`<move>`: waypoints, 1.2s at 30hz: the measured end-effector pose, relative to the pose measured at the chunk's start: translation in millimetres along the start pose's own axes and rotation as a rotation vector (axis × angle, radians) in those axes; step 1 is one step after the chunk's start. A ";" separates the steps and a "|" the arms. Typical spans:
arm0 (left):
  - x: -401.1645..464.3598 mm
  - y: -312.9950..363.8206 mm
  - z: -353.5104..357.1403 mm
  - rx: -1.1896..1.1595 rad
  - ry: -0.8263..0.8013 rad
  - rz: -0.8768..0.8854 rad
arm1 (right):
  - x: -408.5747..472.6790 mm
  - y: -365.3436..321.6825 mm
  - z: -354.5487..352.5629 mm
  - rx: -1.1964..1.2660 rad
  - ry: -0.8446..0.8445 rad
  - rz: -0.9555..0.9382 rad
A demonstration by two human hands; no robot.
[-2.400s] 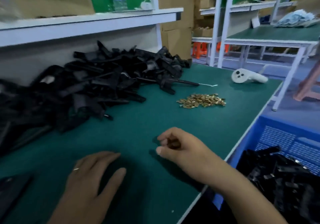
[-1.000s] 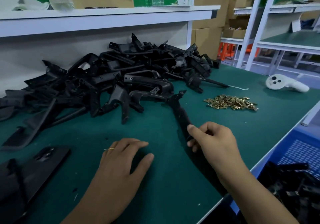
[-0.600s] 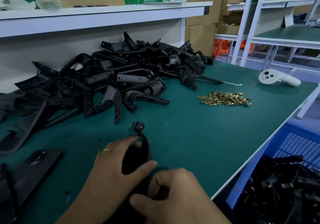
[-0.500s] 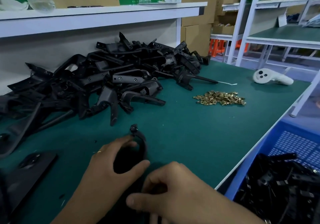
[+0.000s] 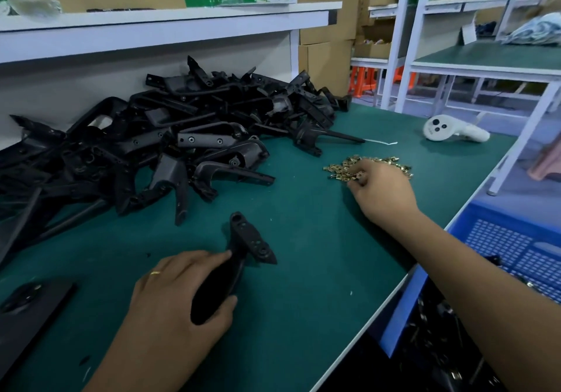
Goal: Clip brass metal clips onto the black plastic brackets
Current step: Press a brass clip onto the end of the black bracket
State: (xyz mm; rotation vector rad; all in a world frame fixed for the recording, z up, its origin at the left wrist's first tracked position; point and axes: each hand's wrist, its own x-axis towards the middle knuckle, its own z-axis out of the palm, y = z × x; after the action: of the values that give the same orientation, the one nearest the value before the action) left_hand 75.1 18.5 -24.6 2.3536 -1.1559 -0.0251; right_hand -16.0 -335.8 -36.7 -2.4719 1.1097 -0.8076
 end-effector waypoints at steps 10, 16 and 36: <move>1.1 -11.0 3.8 0.026 0.119 -0.017 | -18.7 -12.7 -5.8 -0.108 -0.047 -0.129; 1.8 -12.0 4.5 0.065 0.115 0.069 | -74.5 -44.1 -11.8 0.065 -0.121 -0.104; 2.9 -14.3 7.2 0.058 0.145 0.151 | -142.0 -75.4 -13.1 0.921 -0.010 0.150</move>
State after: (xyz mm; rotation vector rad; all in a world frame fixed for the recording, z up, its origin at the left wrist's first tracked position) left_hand 85.8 20.4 -36.7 2.2689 -1.2729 0.2311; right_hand -56.9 -179.8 -41.4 -1.6007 0.6703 -0.9690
